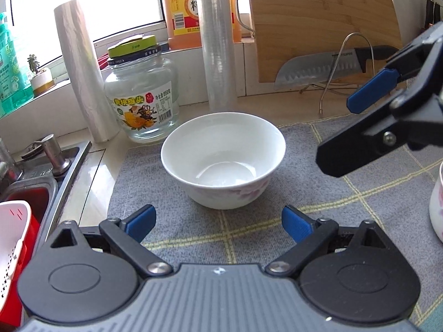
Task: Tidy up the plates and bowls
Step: 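Grasp the rim of the floral white bowl near the sink with the right tool, then lift and carry the floral bowl toward the nested bowls with the right tool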
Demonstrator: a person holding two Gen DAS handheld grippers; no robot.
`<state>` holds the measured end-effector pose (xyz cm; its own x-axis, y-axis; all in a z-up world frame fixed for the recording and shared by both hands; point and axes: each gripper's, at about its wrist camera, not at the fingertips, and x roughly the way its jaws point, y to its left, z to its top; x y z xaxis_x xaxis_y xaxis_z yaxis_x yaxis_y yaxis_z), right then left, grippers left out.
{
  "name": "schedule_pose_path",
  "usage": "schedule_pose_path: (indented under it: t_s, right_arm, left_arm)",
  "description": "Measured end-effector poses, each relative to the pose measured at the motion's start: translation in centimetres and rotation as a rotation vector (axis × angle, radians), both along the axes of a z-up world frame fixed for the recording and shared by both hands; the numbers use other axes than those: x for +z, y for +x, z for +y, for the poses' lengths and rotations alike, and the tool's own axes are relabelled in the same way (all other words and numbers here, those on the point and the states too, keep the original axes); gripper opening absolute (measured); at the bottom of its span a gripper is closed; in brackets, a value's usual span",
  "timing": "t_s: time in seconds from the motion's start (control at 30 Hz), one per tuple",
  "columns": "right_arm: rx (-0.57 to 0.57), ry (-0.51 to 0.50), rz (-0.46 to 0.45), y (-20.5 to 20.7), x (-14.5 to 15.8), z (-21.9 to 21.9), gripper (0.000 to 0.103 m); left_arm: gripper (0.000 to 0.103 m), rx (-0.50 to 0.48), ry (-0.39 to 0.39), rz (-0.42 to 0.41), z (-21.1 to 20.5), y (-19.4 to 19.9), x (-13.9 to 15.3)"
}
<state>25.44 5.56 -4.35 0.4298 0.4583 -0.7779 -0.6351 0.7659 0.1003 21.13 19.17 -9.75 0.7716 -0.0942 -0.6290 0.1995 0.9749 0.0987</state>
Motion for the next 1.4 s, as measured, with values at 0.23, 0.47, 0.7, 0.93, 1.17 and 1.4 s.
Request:
schedule_pose_path:
  t_s: [0.23, 0.47, 0.7, 0.93, 1.17, 1.4]
  right_arm:
    - [0.024, 0.008, 0.035, 3.7, -1.4, 2.2, 0.103]
    - [0.044, 0.005, 0.067, 6.2, -2.7, 3.9, 0.103]
    - [0.064, 0.015, 0.080, 8.0, -3.4, 5.1, 0.103]
    - [0.089, 0.013, 0.087, 8.7, -4.0, 6.0, 0.100]
    - [0.108, 0.021, 0.104, 8.7, -4.3, 6.3, 0.090]
    - [0.118, 0.023, 0.104, 8.5, -4.3, 6.5, 0.089]
  left_arm:
    - [0.097, -0.025, -0.005, -0.010, -0.2, 1.5, -0.6]
    - [0.097, -0.028, -0.020, -0.032, -0.3, 2.0, -0.6]
    - [0.097, -0.034, -0.020, -0.048, -0.2, 2.5, -0.5]
    - [0.096, -0.037, -0.008, -0.054, -0.3, 2.8, -0.5]
    - [0.096, -0.046, -0.006, -0.060, -0.3, 2.8, -0.3]
    - [0.095, -0.051, -0.008, -0.064, -0.3, 2.9, -0.2]
